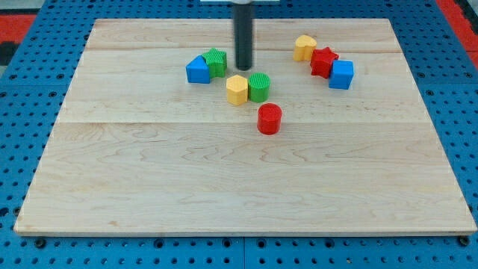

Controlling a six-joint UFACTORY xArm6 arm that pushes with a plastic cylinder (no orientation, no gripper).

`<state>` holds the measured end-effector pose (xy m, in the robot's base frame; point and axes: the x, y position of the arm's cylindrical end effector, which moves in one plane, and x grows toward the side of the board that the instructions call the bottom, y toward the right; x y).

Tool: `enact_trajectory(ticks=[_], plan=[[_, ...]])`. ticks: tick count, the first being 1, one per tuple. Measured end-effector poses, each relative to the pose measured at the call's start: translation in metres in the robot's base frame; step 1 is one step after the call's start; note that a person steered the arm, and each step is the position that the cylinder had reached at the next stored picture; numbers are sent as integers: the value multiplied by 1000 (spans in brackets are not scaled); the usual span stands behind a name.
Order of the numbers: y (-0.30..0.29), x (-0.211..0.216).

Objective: Push the green circle into the green star

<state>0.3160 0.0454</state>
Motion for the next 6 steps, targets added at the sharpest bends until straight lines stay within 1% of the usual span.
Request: enact_trajectory(ticks=[1, 2, 3, 4, 5, 6], plan=[[59, 31], [54, 67], [18, 65], [-24, 37], [-53, 6], [-50, 5]])
